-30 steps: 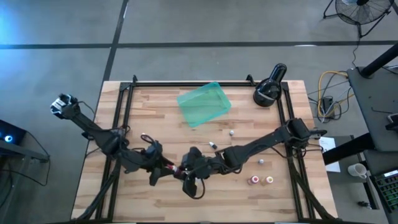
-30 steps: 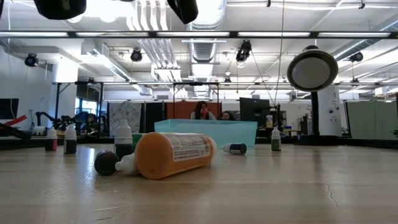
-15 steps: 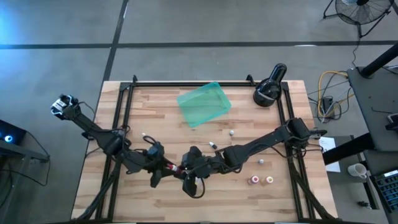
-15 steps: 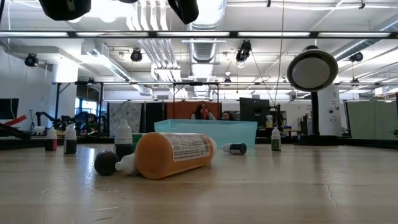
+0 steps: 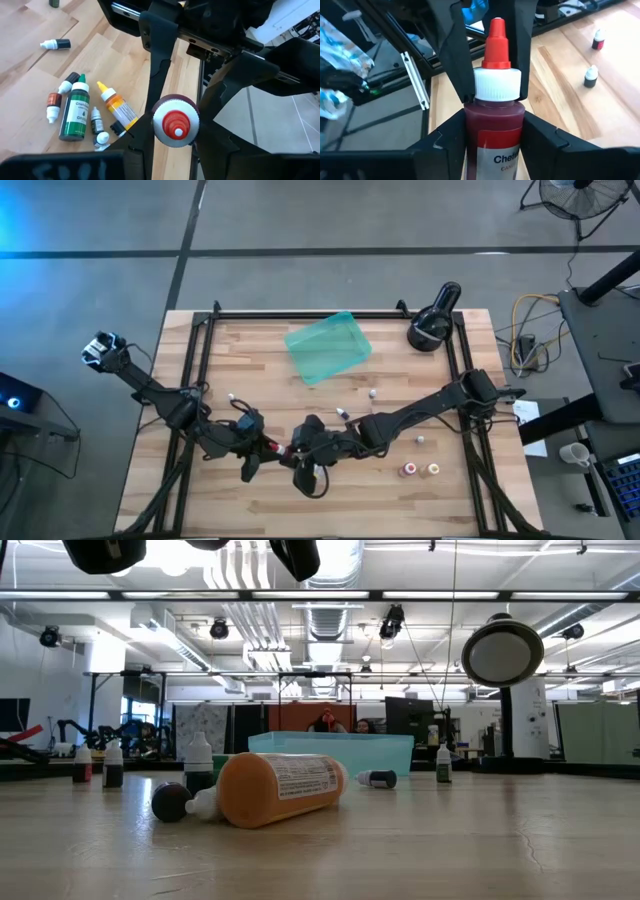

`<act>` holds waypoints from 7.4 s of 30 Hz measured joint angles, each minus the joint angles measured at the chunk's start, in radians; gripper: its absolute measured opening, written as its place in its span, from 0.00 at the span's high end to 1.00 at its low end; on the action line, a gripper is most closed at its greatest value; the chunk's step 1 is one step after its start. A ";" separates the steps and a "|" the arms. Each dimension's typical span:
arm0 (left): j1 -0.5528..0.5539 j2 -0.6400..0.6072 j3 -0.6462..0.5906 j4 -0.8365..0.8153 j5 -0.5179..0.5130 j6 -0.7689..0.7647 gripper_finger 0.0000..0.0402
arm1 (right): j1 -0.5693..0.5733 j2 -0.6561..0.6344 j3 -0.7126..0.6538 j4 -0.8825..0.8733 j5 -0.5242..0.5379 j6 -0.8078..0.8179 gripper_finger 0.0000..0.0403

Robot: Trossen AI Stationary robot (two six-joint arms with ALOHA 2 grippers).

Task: Pick & Place food coloring
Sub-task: Adjust the blue small food coloring bottle, then adjust the orange big food coloring bottle

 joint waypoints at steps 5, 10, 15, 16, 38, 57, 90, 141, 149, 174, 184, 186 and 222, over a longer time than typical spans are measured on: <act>0.001 0.000 -0.001 -0.010 -0.005 0.006 0.77 | -0.001 -0.002 0.000 -0.043 -0.001 0.116 0.57; 0.000 0.000 -0.001 -0.072 -0.021 -0.012 0.77 | -0.002 -0.003 0.000 -0.122 -0.009 0.152 0.52; -0.002 0.000 -0.001 -0.188 -0.028 -0.087 0.77 | -0.003 -0.003 0.000 -0.197 -0.022 0.217 0.48; -0.003 0.000 -0.001 -0.207 -0.028 -0.102 0.77 | -0.003 -0.003 0.000 -0.214 -0.027 0.224 0.47; -0.255 0.007 0.018 -0.550 -0.124 -0.427 0.78 | -0.009 -0.002 0.000 -0.263 -0.029 0.269 0.46; -0.272 0.238 0.019 -0.773 -0.008 -0.591 0.78 | -0.041 -0.002 0.000 -0.266 -0.024 0.264 0.46; -0.273 0.226 0.018 -0.673 0.042 -0.612 0.72 | -0.100 -0.001 0.000 -0.265 -0.109 0.246 0.46; -0.278 0.226 0.018 -0.550 0.051 -0.579 0.44 | -0.101 -0.001 0.000 -0.265 -0.184 0.245 0.46; -0.278 0.226 0.018 -0.495 0.050 -0.542 0.44 | -0.100 -0.001 0.000 -0.265 -0.191 0.242 0.46; -0.287 0.224 0.018 -0.494 0.122 -0.540 0.44 | -0.098 -0.001 0.000 -0.262 -0.254 0.322 0.46; -0.287 0.205 0.018 -0.503 0.122 -0.538 0.44 | -0.095 -0.001 0.000 -0.288 -0.150 0.326 0.47; -0.287 0.194 0.018 -0.502 0.122 -0.544 0.44 | -0.096 -0.001 0.000 -0.287 -0.157 0.332 0.47; -0.287 -0.056 0.018 -0.297 -0.122 -0.394 0.44 | -0.096 -0.001 -0.004 -0.276 -0.296 0.357 0.53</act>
